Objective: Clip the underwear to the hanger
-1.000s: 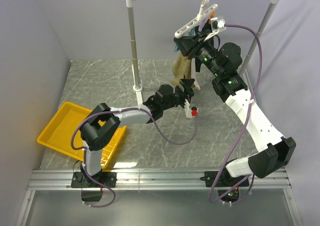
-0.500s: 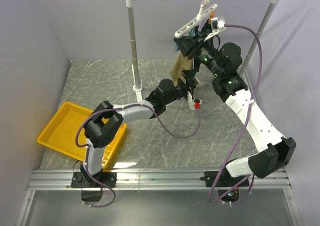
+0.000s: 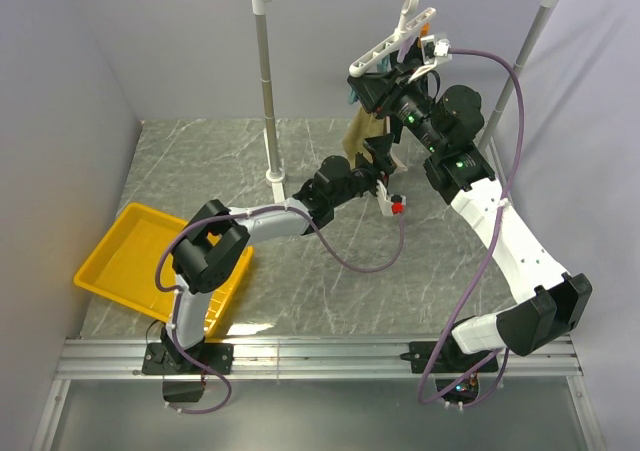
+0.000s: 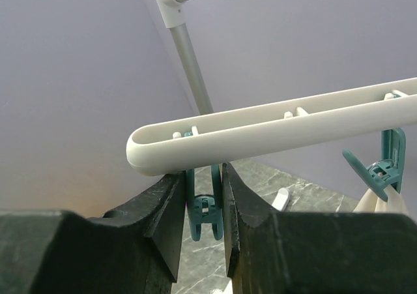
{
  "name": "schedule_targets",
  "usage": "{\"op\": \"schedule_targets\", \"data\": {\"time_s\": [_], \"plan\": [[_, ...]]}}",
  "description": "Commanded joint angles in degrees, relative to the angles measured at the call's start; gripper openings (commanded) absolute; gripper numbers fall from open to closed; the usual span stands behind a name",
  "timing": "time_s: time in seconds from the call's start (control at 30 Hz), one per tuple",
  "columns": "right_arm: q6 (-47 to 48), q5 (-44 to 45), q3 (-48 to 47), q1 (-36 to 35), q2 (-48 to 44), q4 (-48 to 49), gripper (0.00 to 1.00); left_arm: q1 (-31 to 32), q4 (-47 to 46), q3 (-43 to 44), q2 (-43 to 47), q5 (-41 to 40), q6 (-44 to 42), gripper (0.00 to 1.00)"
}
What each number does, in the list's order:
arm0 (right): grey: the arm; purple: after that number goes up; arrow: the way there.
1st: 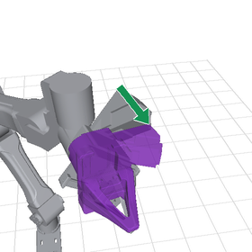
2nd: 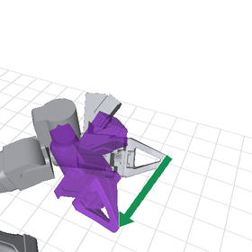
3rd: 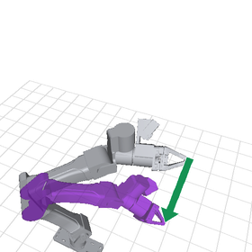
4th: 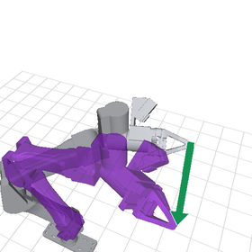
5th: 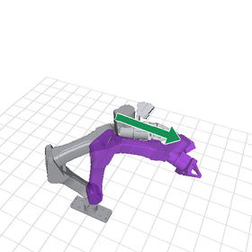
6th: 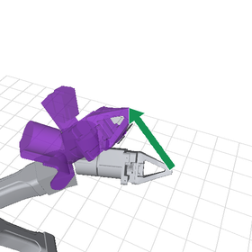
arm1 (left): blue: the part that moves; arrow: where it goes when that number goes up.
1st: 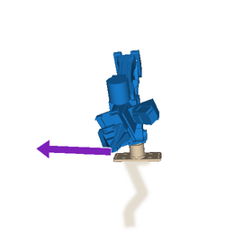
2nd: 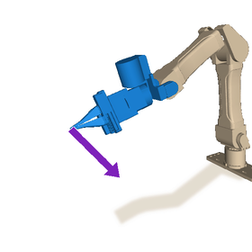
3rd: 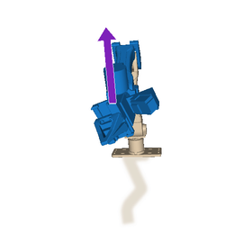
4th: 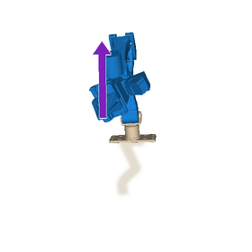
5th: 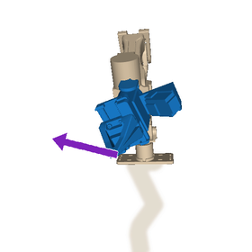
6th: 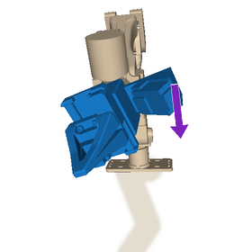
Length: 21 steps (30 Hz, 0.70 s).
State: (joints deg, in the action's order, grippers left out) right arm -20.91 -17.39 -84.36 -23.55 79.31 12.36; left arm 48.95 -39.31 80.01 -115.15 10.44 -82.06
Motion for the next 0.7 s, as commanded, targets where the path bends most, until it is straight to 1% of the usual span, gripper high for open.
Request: {"op": "schedule_targets", "data": {"time_s": [0.0,0.4,0.67], "plan": [[0.9,1.0,-0.6,-0.3,-1.5,1.8,0.0,0.2,-2.0,1.3,0.4,-0.7,-1.6,0.76],[2.4,1.4,0.7,-0.3,-2.3,1.7,0.0,-0.3,0.5,4.3,-3.6,-1.6,-7.8,0.74],[2.3,-0.4,-0.9,-0.3,-1.8,2.1,0.0,-0.4,2.7,5.9,-5.0,-3.1,-9.6,0.64]]}}
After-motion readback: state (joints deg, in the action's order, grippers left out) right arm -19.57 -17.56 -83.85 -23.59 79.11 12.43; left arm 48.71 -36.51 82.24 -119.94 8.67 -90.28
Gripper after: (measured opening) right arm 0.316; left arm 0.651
